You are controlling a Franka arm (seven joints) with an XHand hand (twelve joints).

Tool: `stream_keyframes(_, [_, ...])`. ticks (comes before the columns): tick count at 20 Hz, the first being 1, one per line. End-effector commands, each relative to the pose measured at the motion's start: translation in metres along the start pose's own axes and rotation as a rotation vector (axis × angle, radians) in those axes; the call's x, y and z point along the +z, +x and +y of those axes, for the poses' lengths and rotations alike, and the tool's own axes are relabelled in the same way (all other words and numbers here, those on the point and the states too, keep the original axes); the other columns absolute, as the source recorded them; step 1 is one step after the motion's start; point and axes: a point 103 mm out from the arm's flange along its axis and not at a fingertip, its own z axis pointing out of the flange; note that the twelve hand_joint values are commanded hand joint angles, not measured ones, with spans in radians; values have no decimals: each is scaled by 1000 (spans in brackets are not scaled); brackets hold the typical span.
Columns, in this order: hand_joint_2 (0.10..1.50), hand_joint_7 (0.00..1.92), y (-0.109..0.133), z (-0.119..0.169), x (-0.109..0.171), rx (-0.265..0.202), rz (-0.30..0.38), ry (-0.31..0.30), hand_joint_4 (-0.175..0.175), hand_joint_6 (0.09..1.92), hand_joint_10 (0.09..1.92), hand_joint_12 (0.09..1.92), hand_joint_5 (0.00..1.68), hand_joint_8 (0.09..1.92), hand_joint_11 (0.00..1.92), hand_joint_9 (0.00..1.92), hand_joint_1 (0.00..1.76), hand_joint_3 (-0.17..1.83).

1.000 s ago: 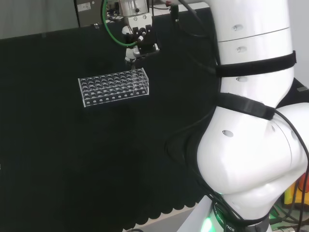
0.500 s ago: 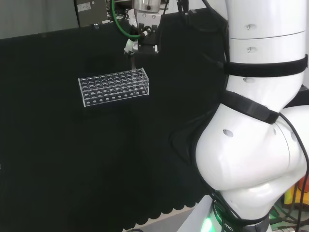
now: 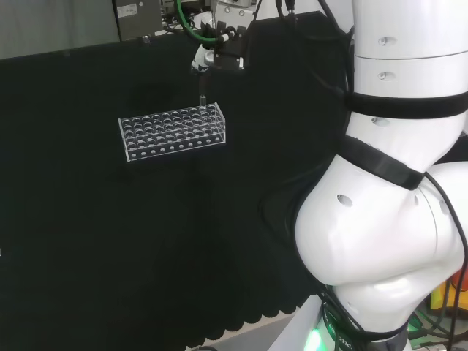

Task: Pick up the test tube.

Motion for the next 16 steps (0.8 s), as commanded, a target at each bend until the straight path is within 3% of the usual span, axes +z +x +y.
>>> stream_keyframes(1, [663,1685,4,-8,-24,-15,50,2,-175,454,640,853,1367,461,1293,1678,1239,588])
stream_keyframes(5, [673,1707,2,-13,-38,-12,87,5,-175,454,640,855,1365,458,1294,1680,1232,573])
stream_keyframes(9, [567,1468,2,-19,-55,-16,115,1,-175,460,644,847,1384,455,1286,1669,1324,737])
stream_keyframes(16, [553,1440,2,-27,-91,-25,148,-38,-175,473,646,847,1382,470,1284,1668,1333,763])
